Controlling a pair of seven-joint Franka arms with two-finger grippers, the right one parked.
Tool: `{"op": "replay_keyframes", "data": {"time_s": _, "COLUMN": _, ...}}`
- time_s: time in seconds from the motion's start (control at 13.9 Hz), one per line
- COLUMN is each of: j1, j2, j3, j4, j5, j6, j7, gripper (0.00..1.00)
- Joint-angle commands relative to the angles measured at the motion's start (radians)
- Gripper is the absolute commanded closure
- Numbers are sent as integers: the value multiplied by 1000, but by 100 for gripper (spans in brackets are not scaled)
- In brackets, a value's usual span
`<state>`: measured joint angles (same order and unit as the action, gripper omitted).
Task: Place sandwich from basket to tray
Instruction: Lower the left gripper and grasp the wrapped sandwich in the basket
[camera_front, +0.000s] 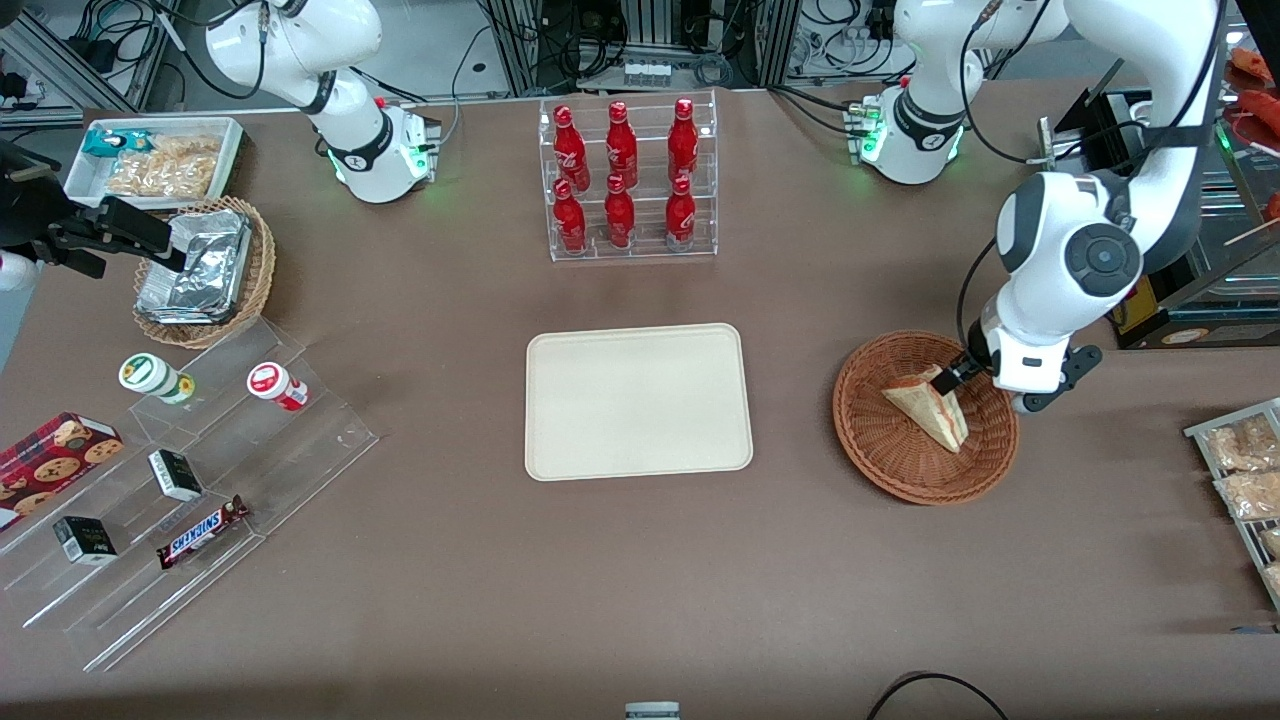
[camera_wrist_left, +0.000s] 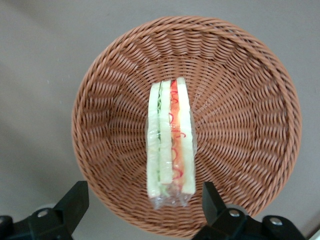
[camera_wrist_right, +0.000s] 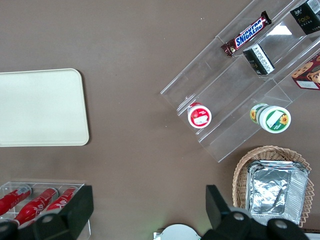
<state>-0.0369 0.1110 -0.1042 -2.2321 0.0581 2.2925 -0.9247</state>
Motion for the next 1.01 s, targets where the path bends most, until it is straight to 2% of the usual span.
{"op": "replay_keyframes", "data": {"time_s": 0.0, "j1": -18, "j2": 32, "j3": 3, "j4": -3, "j5": 2, "j6": 50, "j7": -123, "gripper": 0}}
{"op": "replay_keyframes", "data": {"time_s": 0.36, "j1": -17, "j2": 81, "j3": 3, "j4": -4, "j5": -3, "j6": 82, "j7": -131, "gripper": 0}}
{"op": "replay_keyframes", "data": {"time_s": 0.79, "j1": -17, "j2": 130, "j3": 3, "j4": -7, "j5": -8, "j6": 140, "j7": -253, "gripper": 0}}
{"op": "replay_keyframes", "data": {"time_s": 0.86, "j1": -15, "j2": 130, "j3": 3, "j4": -7, "j5": -8, "j6": 139, "j7": -267, "gripper": 6}}
{"op": "replay_keyframes", "data": {"time_s": 0.94, "j1": -17, "j2": 130, "j3": 3, "j4": -7, "j5": -8, "j6": 134, "j7": -287, "gripper": 25}}
